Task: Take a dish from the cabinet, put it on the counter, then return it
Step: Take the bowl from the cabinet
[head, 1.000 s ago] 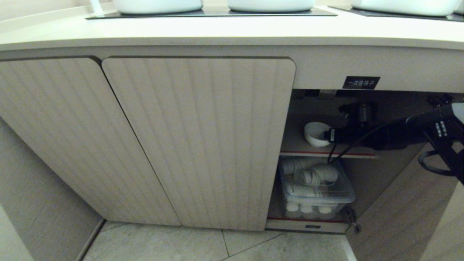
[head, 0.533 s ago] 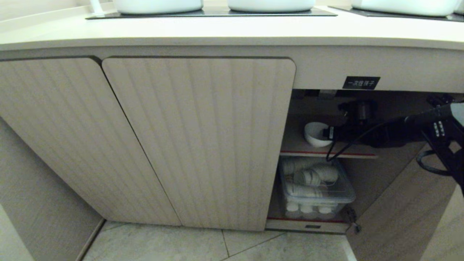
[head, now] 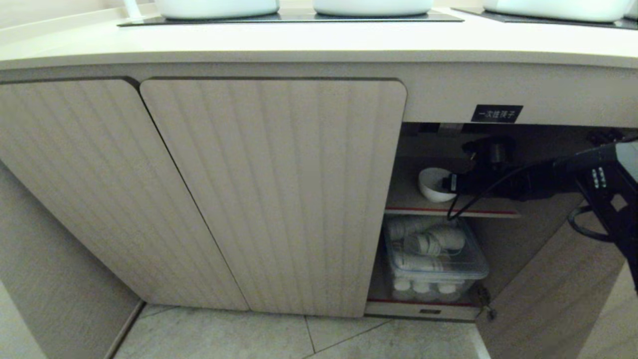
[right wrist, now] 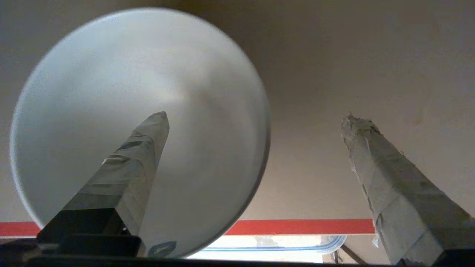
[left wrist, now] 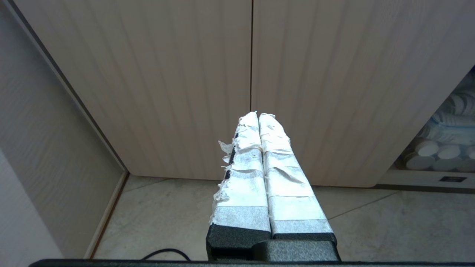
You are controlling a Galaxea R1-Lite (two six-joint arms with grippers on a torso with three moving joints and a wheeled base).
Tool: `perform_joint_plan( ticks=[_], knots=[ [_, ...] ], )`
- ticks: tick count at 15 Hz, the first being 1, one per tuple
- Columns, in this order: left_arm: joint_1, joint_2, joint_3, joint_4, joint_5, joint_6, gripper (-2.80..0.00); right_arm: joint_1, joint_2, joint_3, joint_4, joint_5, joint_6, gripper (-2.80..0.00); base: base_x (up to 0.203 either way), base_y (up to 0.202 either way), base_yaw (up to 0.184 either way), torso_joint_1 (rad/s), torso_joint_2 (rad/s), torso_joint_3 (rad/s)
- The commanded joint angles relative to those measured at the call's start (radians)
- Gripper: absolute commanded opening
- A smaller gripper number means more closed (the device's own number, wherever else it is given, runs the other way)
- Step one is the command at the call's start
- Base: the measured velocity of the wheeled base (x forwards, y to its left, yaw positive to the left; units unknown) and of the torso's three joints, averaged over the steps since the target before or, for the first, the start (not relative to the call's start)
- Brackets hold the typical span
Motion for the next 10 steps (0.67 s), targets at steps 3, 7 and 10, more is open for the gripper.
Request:
perform_joint_plan(
  ticks=[3,7,10],
  knots=[
    [0.000,0.000,-0.001,0.000,0.000,0.000,-2.80,0.002,0.007,-0.003,0.001,0.000,0.000,0.00,0.000,0.000,0.000,0.000,0.00,0.000],
    [0.000,0.000,-0.001,0.000,0.001,0.000,-2.80,0.000,0.016,-0.006,0.001,0.001,0.001,0.00,0.000,0.000,0.000,0.000,0.00,0.000],
    [0.000,0.000,0.000,0.000,0.001,0.000,-2.80,0.000,0.022,-0.005,0.005,0.001,0.003,0.00,0.000,0.000,0.000,0.000,0.00,0.000]
  ],
)
